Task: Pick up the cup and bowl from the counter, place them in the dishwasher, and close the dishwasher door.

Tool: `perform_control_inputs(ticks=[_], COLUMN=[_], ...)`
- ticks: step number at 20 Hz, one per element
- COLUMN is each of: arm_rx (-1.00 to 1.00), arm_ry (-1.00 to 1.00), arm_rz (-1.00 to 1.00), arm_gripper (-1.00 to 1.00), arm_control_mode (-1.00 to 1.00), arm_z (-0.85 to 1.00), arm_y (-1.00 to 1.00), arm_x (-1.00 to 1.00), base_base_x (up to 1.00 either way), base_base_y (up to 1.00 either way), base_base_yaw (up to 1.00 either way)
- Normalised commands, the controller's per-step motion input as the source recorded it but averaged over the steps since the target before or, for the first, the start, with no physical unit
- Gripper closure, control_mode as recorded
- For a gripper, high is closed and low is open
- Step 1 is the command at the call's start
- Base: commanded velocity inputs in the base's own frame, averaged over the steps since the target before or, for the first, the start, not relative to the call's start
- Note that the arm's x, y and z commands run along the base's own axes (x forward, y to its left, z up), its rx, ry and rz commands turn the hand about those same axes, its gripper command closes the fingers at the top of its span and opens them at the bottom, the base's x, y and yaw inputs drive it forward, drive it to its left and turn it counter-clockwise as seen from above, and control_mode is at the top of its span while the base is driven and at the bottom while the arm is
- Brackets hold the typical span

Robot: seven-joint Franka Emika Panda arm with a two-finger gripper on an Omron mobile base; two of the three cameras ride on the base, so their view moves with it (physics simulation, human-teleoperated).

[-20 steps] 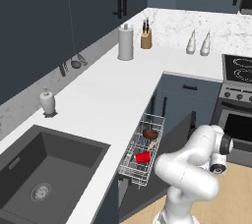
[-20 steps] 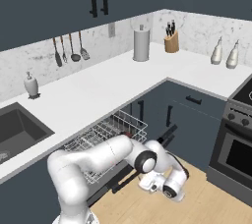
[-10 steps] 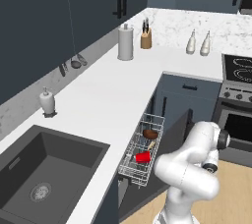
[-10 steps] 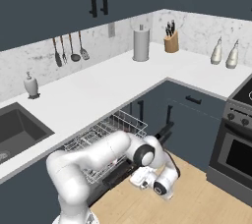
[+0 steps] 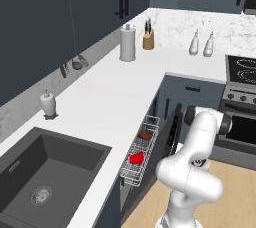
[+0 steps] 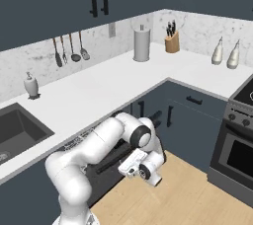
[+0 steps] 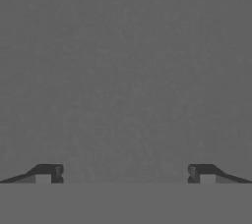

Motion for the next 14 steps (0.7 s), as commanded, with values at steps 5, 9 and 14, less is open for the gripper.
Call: perform_control_inputs(ticks=[5,9,14], arm_rx=[0.0,0.0,0.0], arm_ry=[-0.08,-0.03,-0.02], arm_rz=[0.0,0.0,0.0], arm_gripper=[-1.0,-1.0,-1.0], arm_control_mode=[-1.0,-1.0,-1.0], arm_z=[0.41,0.06,0.0], arm_y=[1.0,0.99,0.95], arm_x=[0.48,0.4,0.32], base_base_x=[0.0,0.0,0.0], base_base_y=[0.0,0.0,0.0], base_base_yaw=[0.0,0.0,0.0])
